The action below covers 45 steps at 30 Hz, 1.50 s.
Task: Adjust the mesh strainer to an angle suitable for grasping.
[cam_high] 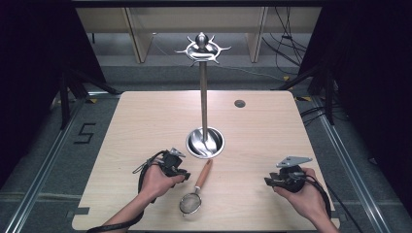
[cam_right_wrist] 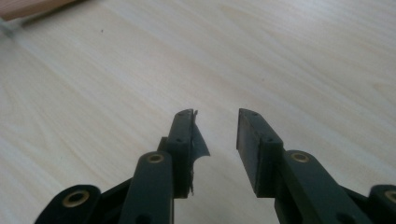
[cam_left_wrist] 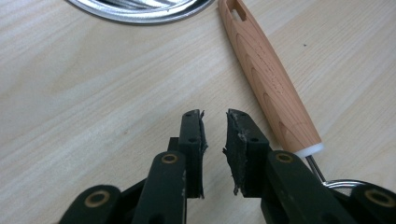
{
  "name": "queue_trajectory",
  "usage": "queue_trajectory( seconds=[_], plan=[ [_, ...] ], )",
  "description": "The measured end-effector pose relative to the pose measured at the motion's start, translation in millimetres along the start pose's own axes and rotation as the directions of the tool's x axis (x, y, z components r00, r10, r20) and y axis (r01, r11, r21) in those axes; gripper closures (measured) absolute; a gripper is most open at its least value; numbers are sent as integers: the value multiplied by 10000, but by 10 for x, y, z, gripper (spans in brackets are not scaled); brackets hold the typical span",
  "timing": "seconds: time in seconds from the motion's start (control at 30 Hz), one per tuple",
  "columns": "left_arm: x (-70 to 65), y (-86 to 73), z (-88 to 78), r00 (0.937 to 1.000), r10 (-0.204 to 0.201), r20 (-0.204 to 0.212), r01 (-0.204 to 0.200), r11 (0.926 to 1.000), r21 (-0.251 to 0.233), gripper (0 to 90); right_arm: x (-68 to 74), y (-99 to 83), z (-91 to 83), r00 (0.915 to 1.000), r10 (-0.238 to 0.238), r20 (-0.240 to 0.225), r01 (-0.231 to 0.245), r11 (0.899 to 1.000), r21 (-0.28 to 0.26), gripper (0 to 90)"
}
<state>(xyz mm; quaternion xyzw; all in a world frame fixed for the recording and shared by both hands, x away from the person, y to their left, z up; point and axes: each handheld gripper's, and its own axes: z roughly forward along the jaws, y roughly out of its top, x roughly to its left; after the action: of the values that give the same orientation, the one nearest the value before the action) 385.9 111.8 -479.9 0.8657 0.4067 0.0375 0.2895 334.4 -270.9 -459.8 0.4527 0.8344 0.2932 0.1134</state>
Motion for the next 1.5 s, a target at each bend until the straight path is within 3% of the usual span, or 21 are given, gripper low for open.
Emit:
queue_trajectory(
  seconds=[0.07,0.17,0.2,0.27,0.3,0.37,0.4,0.47,0.5,0.57,0.6,0.77,0.8,0.87,0.97,1.1,1.23,1.27,1.33,1.4,1.5],
  plan=[
    [3,0,0,10000,42,58,-42,9999,111,805,-27,-32,21,9998,-176,-14,176,9997,-162,681],
    [-24,-9,15,10000,-87,31,87,9999,80,840,-58,-29,28,9999,120,-6,-120,9999,64,686],
    [-12,-2,-6,9997,219,63,-221,9991,370,857,-66,-24,25,9997,240,31,-241,9996,131,690],
    [-43,14,-22,9994,333,6,-333,9989,342,881,-64,-29,26,9992,407,16,-407,9991,81,694],
    [-71,18,-21,9997,226,-21,-226,9997,127,888,-84,-34,29,9999,116,79,-117,9999,5,694],
    [-143,64,-59,9993,355,70,-356,9994,33,891,-81,-34,28,9999,134,80,-134,9999,24,697],
    [-193,86,-64,9995,301,135,-299,9994,-165,892,-53,-30,24,9988,477,58,-477,9988,133,698],
    [-254,149,-89,9959,865,264,-866,9962,4,893,-75,-27,34,9998,216,53,-217,9996,167,699],
    [-306,180,-77,9965,770,337,-765,9969,-164,893,-76,-34,52,9999,138,96,-139,9999,77,698],
    [-358,249,-74,9934,1084,381,-1086,9941,26,893,-80,-26,58,9999,117,89,-119,9998,155,698],
    [-401,300,-51,9910,1301,321,-1304,9914,73,893,-79,-22,64,9999,109,83,-110,9998,154,697],
    [-598,492,162,9904,1324,403,-1342,9899,455,893,-66,-1,74,9998,214,7,-214,9994,278,697],
    [-608,525,200,9878,1511,381,-1533,9862,627,893,-68,-20,121,9999,60,151,-57,9998,-201,696],
    [-647,590,334,9895,1437,181,-1447,9859,841,893,-71,-15,88,10000,45,8,-45,9998,189,697],
    [-626,654,455,9837,1791,-189,-1748,9748,1385,893,-62,-28,86,9999,130,-11,-130,9997,218,697],
    [-658,682,552,9875,1538,-344,-1462,9755,1642,894,-63,-29,80,9996,253,-82,-250,9989,395,697],
    [-658,700,590,9837,1695,-600,-1546,9677,1990,893,-56,-30,82,9995,294,-78,-291,9987,420,697],
    [-661,692,596,9867,1497,-641,-1343,9707,1991,893,-69,-40,115,9999,124,-76,-124,9999,20,697],
    [-648,679,600,9889,1293,-728,-1127,9737,1981,893,-58,-32,88,9998,178,-66,-175,9991,399,698],
    [-617,674,583,9883,1311,-779,-1127,9721,2058,893,-61,-33,93,9999,117,-62,-114,9993,364,699],
    [-569,667,556,9908,1017,-893,-833,9781,1907,893,-61,-31,91,9999,131,-83,-128,9992,368,698]
  ],
)
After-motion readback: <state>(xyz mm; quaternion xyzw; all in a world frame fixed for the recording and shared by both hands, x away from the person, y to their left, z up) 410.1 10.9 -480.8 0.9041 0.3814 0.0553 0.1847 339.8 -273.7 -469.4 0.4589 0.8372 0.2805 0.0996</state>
